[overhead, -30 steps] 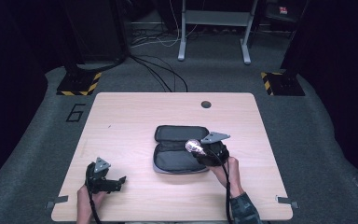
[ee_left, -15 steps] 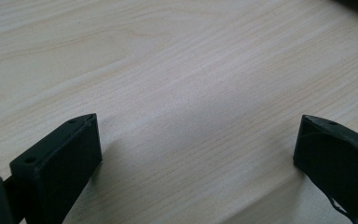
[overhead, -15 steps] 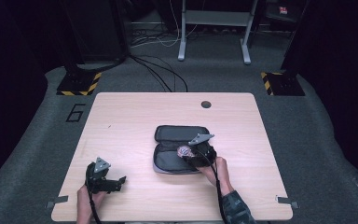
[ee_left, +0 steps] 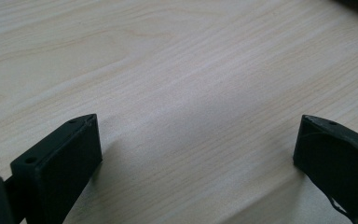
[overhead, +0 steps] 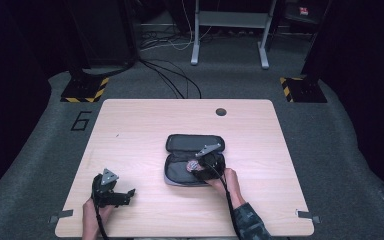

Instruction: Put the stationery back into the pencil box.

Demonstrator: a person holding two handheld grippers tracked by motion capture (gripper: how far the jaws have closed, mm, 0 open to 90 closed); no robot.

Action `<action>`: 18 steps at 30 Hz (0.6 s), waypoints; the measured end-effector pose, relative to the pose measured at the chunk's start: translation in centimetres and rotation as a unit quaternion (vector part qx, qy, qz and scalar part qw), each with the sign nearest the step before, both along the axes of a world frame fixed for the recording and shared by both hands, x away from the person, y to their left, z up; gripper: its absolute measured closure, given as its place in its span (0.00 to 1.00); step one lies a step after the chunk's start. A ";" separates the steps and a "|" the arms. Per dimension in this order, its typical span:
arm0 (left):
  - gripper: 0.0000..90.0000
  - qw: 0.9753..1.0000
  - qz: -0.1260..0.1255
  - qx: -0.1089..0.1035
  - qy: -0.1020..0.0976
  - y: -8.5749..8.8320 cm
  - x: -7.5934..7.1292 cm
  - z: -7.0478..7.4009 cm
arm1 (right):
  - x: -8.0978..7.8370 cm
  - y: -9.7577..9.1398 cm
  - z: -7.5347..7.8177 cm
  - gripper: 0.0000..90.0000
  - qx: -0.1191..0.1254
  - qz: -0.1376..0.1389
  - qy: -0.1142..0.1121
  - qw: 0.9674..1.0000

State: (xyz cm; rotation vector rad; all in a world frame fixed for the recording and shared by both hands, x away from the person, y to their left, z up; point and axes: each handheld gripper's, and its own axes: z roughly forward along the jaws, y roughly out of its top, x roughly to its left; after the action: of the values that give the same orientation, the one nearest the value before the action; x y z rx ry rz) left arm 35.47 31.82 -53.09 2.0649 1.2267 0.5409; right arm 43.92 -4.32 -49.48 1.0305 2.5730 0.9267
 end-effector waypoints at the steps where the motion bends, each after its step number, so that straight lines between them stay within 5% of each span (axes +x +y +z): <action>1: 0.01 1.000 0.000 0.000 0.000 0.0 0.0 0.0 | 0.0 0.0 0.0 0.55 0.001 -0.001 0.000 1.000; 4: 0.01 1.000 0.001 0.000 -0.001 0.0 0.0 0.0 | 0.1 0.0 -0.1 0.53 -0.001 -0.002 0.003 1.000; 13: 0.01 1.000 0.001 -0.001 -0.002 0.0 0.0 0.0 | -0.8 -1.3 1.3 0.17 0.024 -0.005 -0.008 1.000; 18: 0.01 1.000 0.001 0.000 -0.002 0.0 0.0 0.0 | -1.8 -2.9 2.5 0.14 0.041 -0.010 -0.026 0.999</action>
State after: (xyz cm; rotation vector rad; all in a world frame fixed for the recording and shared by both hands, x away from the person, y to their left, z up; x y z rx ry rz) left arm 35.47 31.80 -53.11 2.0620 1.2267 0.5445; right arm 42.16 -7.17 -46.95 1.0366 2.4965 1.0471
